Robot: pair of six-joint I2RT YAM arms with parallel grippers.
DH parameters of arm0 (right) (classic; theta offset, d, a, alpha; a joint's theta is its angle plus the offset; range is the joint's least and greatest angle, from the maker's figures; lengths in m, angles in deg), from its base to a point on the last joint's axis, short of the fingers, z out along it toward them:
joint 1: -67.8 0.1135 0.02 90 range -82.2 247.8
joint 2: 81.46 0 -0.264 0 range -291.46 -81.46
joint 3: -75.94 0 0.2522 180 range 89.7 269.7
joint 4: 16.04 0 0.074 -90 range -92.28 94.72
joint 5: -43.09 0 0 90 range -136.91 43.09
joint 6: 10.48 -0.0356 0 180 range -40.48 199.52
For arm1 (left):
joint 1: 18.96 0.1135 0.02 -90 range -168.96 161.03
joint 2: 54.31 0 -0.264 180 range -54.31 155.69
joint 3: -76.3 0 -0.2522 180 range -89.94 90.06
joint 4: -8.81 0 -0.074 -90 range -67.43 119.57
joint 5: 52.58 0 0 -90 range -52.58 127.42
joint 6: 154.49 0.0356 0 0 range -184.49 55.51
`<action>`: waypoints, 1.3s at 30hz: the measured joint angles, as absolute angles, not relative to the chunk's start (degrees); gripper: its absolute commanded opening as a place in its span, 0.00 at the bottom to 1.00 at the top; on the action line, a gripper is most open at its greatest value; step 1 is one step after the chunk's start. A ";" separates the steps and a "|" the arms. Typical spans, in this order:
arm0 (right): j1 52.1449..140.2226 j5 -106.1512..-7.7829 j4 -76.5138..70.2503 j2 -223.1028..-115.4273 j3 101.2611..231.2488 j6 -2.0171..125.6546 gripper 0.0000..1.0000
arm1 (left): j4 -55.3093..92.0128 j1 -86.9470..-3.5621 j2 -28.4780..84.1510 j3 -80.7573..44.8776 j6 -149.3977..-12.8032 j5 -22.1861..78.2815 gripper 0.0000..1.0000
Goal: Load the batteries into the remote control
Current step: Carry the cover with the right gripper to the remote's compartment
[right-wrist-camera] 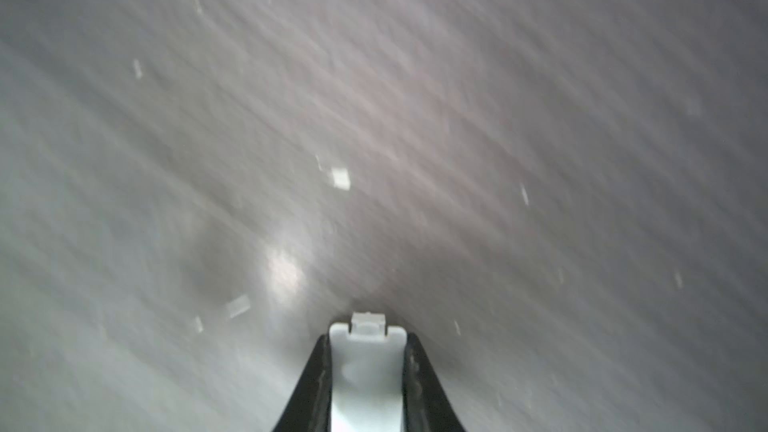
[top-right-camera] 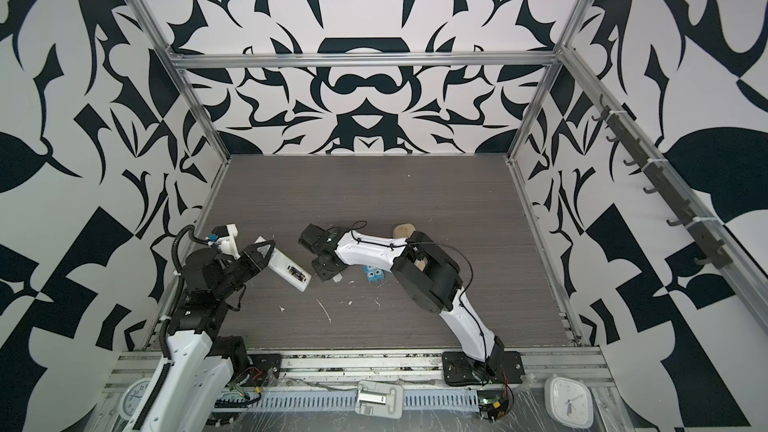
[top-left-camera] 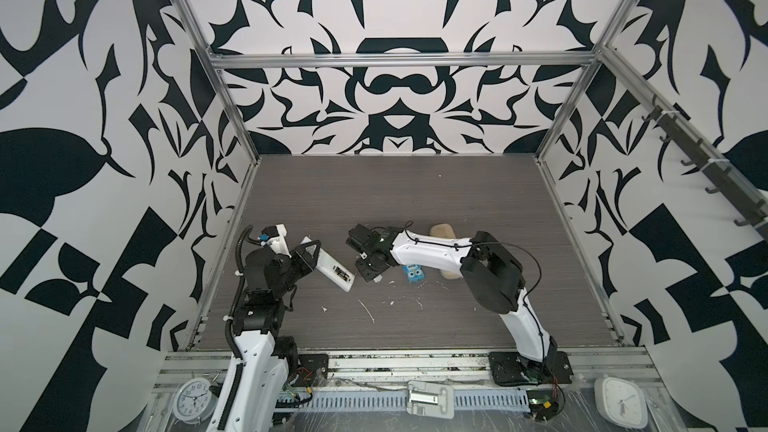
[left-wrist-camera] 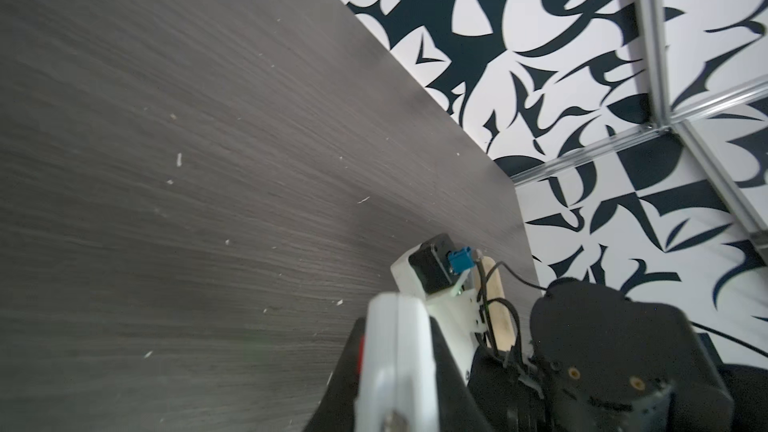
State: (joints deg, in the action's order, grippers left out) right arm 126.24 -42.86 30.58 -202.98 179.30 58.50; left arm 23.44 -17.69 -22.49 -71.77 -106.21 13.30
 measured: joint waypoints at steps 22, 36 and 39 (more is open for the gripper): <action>133.49 -42.77 12.29 -169.12 162.65 64.64 0.00 | -6.27 -18.80 -16.57 -76.53 -120.61 -3.14 0.00; 134.76 -41.33 8.96 -173.78 164.16 68.40 0.00 | -9.44 -21.18 -16.50 -77.36 -122.62 -4.38 0.00; 134.93 -40.89 8.83 -173.78 164.16 68.88 0.00 | -9.72 -21.21 -16.53 -77.36 -122.86 -4.40 0.00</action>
State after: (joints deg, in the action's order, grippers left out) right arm 134.93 -40.89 8.83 -173.78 164.16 68.88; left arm -9.72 -21.21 -16.53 -77.36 -122.86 -4.40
